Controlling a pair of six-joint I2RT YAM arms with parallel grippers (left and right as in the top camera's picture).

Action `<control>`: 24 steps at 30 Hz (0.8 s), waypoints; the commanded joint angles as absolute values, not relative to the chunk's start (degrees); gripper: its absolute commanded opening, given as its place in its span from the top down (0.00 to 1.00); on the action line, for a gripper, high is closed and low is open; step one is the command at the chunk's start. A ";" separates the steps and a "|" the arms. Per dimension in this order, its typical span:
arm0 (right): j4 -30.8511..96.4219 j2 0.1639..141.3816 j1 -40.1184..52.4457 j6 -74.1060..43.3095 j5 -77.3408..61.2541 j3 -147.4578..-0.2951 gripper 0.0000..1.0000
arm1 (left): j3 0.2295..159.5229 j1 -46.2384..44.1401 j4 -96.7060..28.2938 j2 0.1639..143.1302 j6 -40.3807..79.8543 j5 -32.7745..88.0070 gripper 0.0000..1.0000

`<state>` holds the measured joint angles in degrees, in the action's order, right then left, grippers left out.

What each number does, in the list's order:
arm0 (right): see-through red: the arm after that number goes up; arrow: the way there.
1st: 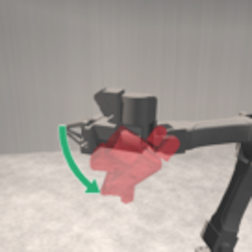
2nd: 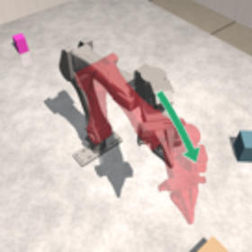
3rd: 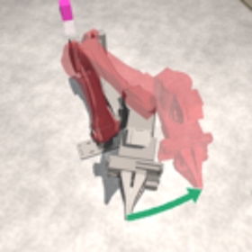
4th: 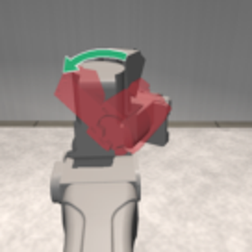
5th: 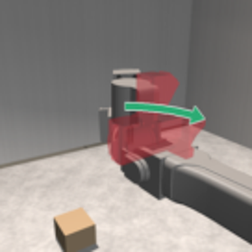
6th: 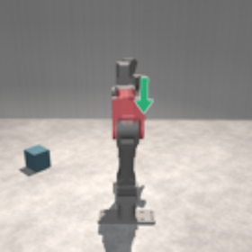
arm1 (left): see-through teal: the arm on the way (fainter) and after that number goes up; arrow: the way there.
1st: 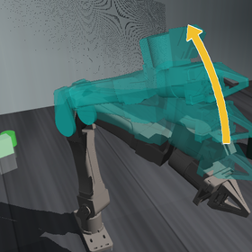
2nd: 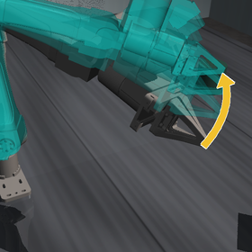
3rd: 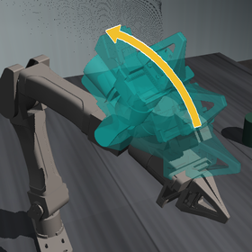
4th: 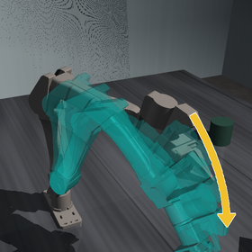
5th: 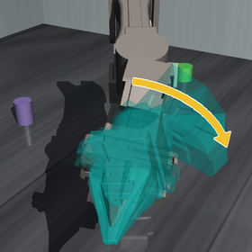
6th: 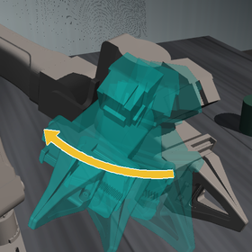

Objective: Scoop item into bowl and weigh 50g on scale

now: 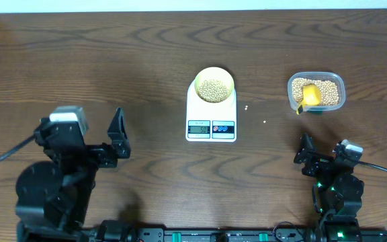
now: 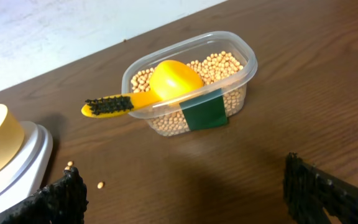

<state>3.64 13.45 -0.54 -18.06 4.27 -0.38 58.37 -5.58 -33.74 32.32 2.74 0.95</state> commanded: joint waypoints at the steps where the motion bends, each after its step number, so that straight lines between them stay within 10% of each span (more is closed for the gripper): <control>1: 3.88 13.26 -0.71 -18.63 4.14 -0.32 0.01 | 49.32 -4.19 -27.77 28.40 2.22 0.64 0.01; 24: 3.88 13.26 -0.71 -18.63 4.14 -0.32 0.01 | 13.17 -3.92 -4.10 5.30 5.26 4.14 0.01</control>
<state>3.68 13.45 -0.54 -18.06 4.27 -0.38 15.09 -4.19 -4.60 7.05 4.54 2.13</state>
